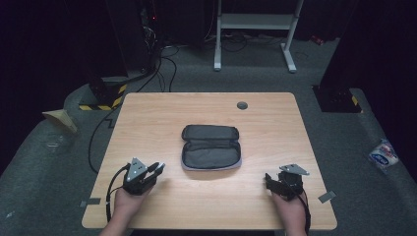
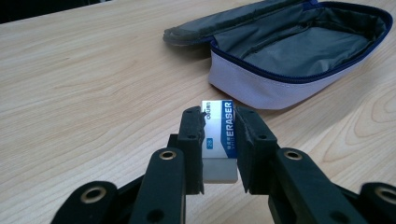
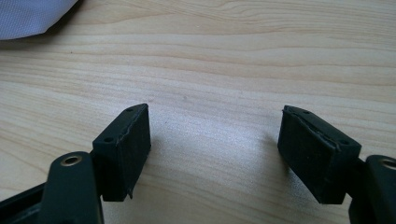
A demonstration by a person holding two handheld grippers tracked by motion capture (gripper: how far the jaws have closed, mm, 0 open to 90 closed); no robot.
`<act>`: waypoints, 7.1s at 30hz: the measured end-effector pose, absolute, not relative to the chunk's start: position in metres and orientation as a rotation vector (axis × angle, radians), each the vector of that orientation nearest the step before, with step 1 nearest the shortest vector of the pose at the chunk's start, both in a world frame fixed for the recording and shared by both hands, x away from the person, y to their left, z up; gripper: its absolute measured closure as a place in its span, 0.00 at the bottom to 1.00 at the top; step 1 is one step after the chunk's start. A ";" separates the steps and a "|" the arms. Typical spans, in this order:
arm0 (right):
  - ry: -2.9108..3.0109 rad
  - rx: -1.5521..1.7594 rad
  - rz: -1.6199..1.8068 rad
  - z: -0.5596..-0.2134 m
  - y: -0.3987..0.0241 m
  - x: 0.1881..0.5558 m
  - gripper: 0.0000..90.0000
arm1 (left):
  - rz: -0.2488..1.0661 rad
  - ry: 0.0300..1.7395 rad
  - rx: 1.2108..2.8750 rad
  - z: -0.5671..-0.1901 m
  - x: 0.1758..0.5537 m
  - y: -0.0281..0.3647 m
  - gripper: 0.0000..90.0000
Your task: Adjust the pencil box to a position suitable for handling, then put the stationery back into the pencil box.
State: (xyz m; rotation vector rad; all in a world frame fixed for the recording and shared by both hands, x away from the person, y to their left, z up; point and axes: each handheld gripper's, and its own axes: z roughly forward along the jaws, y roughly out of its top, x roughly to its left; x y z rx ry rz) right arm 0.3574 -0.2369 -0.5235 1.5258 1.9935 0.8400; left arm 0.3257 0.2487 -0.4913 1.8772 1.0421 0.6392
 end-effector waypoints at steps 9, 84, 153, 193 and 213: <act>1.994 1.523 0.840 -0.524 -0.237 0.358 0.28 | 0.642 1.037 1.845 -0.485 0.325 0.247 0.81; 1.995 1.521 0.845 -0.523 -0.237 0.357 0.30 | 0.591 0.934 1.817 -0.470 0.339 0.201 0.81; 2.001 1.512 0.848 -0.524 -0.237 0.356 0.31 | 0.425 0.989 1.925 -0.460 0.402 0.162 0.81; 2.002 1.508 0.847 -0.524 -0.237 0.356 0.31 | 0.418 1.048 1.992 -0.483 0.407 0.151 0.63; 2.001 1.508 0.847 -0.524 -0.237 0.356 0.31 | 0.424 1.036 1.952 -0.476 0.402 0.154 0.30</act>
